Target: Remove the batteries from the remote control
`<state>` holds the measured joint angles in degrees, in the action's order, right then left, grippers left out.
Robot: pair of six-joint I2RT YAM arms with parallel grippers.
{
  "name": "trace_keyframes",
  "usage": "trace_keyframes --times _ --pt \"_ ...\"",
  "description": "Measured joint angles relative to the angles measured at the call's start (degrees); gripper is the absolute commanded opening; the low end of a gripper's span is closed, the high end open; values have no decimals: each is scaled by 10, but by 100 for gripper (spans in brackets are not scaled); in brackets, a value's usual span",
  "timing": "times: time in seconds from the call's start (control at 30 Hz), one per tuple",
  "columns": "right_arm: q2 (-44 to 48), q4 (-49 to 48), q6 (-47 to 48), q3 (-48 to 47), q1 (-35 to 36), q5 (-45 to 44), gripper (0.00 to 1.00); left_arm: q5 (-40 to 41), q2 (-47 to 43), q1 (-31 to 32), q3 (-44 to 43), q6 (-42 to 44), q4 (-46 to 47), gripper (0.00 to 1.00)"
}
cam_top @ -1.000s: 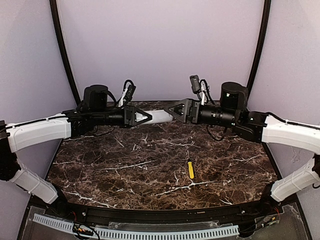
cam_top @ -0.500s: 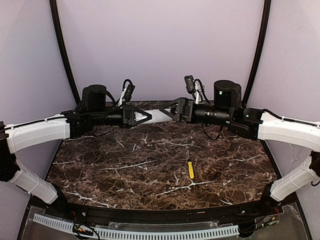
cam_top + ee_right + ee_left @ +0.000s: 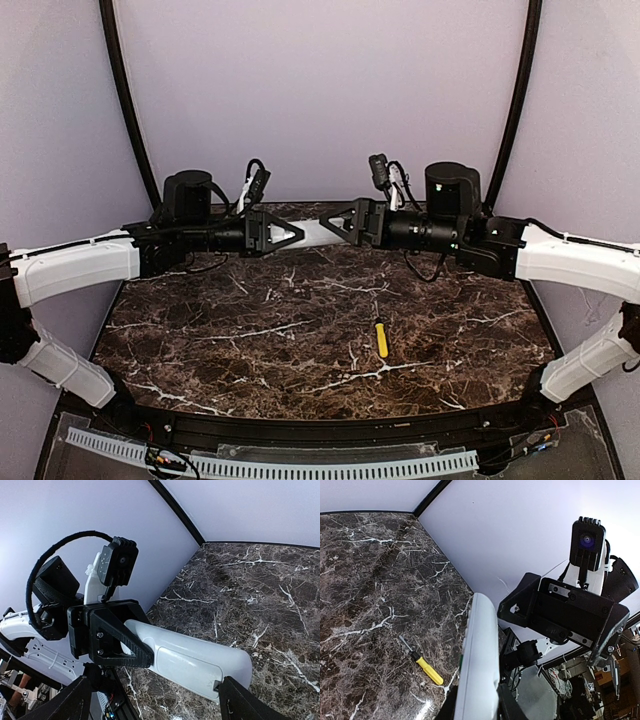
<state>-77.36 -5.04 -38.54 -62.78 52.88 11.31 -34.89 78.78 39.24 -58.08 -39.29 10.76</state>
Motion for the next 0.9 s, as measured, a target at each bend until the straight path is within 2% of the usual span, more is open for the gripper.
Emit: trace_keyframes --times 0.9 --pt "-17 6 3 -3 1 -7 88 -3 0 -3 9 -2 3 0"
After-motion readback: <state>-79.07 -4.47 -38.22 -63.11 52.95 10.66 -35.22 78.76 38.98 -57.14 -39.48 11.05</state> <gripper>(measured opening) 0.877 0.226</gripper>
